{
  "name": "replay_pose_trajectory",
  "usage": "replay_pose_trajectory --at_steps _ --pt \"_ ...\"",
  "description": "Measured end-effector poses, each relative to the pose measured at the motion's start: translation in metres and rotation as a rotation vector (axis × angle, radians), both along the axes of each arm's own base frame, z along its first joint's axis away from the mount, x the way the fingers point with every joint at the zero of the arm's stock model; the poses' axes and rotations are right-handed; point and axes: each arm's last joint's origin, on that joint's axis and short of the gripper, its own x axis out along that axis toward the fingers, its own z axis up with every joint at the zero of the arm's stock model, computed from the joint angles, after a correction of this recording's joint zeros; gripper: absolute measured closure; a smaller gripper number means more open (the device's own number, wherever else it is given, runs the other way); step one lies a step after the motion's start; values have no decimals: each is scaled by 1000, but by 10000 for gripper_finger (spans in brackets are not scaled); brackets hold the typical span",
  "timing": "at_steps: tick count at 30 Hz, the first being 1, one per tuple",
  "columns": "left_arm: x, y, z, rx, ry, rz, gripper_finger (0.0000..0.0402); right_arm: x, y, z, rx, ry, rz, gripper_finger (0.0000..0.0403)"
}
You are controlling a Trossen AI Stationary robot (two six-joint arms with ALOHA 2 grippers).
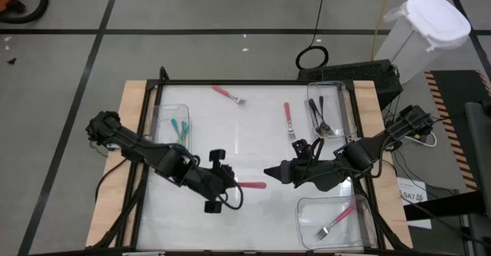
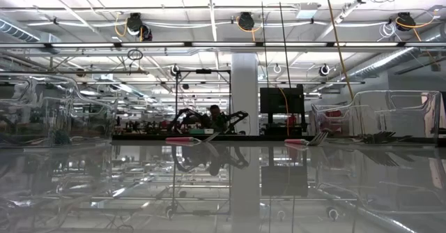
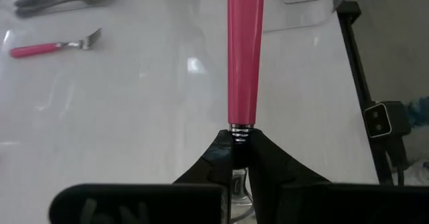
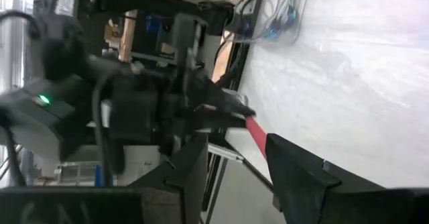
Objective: Sort silverware by color (type)
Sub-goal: Put the pink fork into the bottom right transparent bin
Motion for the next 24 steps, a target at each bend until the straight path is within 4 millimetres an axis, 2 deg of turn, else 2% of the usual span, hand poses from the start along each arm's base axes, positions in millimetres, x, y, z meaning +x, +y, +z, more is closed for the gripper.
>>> replay_pose_trajectory --at_steps 13,24 --pt "0 17 40 -20 -41 44 381 0 1 0 -9 8 30 255" --pt "1 20 41 -39 -45 69 381 0 1 0 -32 9 40 255"
